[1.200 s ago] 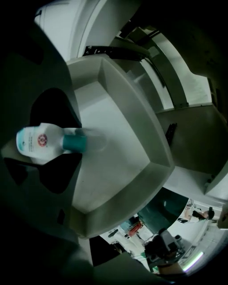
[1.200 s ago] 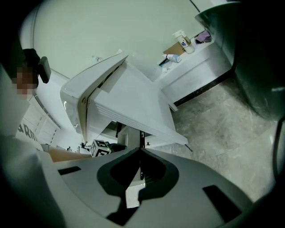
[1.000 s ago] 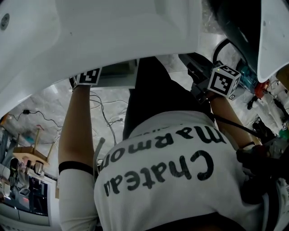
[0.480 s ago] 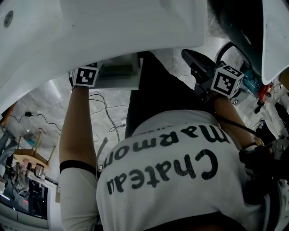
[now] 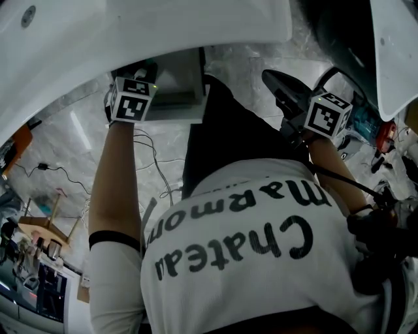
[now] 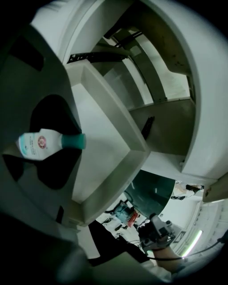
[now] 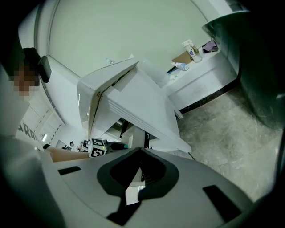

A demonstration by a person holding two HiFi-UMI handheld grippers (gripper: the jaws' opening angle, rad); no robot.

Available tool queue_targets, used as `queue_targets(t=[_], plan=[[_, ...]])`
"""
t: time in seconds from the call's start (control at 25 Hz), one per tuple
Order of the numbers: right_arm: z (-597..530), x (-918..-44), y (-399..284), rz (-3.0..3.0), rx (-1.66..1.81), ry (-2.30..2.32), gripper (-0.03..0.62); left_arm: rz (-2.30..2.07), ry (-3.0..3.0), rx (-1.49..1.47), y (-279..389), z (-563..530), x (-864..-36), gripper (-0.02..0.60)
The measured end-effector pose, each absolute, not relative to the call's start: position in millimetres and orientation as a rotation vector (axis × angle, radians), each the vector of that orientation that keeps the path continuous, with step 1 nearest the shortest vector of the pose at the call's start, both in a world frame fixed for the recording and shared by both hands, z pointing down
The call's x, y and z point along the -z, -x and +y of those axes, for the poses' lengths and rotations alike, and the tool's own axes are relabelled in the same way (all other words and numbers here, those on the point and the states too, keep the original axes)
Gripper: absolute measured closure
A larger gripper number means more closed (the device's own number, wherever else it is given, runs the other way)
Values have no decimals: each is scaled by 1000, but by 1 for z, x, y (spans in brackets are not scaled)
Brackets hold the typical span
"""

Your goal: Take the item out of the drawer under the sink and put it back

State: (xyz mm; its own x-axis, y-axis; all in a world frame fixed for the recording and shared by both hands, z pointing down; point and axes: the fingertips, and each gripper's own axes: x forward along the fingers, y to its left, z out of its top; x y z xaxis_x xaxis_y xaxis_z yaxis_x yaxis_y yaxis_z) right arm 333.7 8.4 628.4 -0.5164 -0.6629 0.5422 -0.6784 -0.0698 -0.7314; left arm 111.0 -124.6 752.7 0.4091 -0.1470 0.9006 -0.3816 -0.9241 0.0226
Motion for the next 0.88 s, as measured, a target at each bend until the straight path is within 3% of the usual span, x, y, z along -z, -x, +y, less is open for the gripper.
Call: queue_targets(t=[0.88], plan=[[23, -553, -286, -2347, -1533, -1481, 585, -725, -2692, -1112, -126, -79, -601, 479]])
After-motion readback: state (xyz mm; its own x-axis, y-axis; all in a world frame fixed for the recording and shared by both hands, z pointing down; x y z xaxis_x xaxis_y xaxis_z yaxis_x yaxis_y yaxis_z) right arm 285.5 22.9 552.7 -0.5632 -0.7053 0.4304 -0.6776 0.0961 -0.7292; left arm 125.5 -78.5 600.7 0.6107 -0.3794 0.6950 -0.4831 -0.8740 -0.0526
